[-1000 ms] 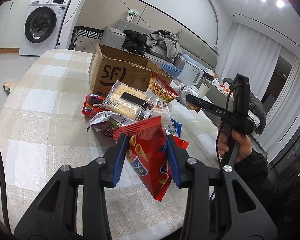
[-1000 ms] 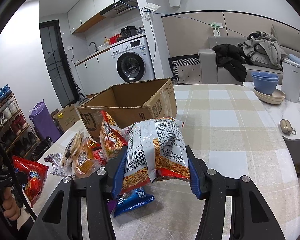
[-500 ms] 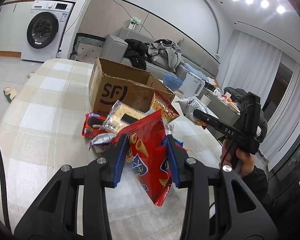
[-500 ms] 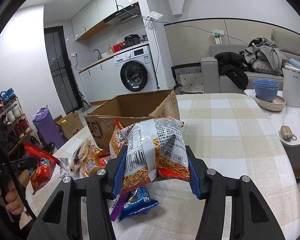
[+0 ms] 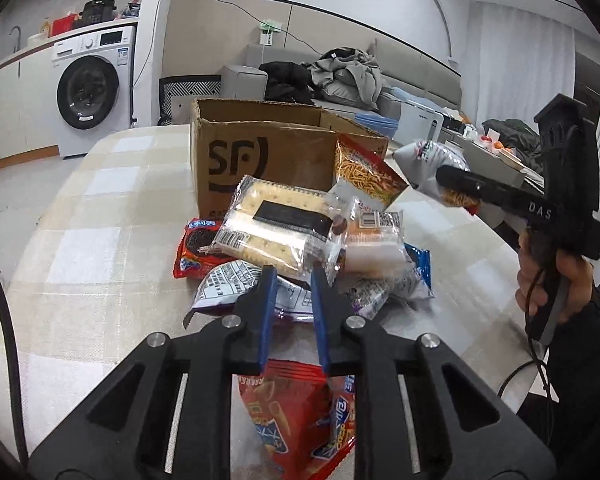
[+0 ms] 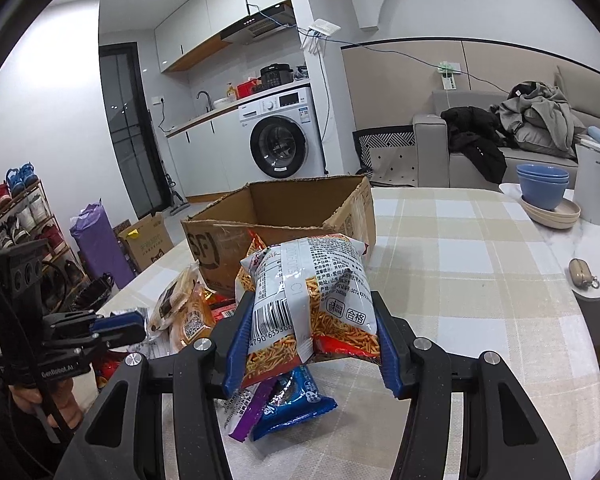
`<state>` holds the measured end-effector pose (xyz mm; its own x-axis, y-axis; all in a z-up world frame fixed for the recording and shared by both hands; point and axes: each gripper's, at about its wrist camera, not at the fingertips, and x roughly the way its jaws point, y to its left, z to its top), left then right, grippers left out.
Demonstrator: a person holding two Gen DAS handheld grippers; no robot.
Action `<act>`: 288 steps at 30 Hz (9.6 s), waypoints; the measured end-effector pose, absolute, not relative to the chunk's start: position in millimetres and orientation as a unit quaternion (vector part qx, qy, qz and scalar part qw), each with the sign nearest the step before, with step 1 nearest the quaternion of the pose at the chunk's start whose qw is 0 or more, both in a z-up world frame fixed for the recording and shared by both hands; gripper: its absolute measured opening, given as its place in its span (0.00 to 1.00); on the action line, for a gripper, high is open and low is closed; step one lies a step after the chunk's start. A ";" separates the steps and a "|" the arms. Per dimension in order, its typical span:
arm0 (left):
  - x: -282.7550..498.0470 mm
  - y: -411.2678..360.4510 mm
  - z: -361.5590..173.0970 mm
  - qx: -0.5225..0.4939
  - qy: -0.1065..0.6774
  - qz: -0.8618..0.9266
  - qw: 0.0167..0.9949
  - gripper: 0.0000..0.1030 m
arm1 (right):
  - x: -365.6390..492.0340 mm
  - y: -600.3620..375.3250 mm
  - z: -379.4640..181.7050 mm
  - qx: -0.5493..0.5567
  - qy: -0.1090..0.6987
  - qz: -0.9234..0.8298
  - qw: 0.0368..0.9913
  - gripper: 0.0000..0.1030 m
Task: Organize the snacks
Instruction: 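Lift the red chip bag with the left gripper while the right gripper carries the noodle bag toward the box, then drop the red bag into the box with the left gripper while the right releases the noodle bag, then move the left gripper to the purple-white bag while the right gripper approaches the blue Oreo pack, then close the left gripper on the purple-white bag while the right gripper grasps the blue Oreo pack, then lift the purple-white bag with the left gripper while the right gripper carries the Oreo pack toward the box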
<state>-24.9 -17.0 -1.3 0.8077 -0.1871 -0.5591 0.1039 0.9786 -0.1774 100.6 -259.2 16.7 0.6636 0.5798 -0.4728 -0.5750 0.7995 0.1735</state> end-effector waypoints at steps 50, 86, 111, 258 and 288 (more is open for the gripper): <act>-33.2 -22.1 27.2 -0.080 0.300 -0.120 0.943 0.36 | 90.6 -257.6 32.4 0.006 0.245 0.332 0.911 0.53; 48.4 -2.7 63.9 -0.075 0.240 -0.048 0.967 0.37 | 110.3 -219.6 37.2 0.004 0.225 0.323 0.919 0.53; 122.5 21.8 72.2 -0.088 0.257 -0.016 0.962 0.37 | 146.9 -179.3 45.5 -0.007 0.247 0.303 0.920 0.53; -60.7 5.5 -48.6 0.002 0.424 -0.039 0.905 0.93 | 124.5 -228.1 -39.2 -0.120 0.402 0.285 0.862 0.44; -70.1 15.2 -26.8 -0.032 0.370 -0.031 0.928 0.52 | 107.1 -242.2 -7.1 -0.092 0.348 0.295 0.885 0.44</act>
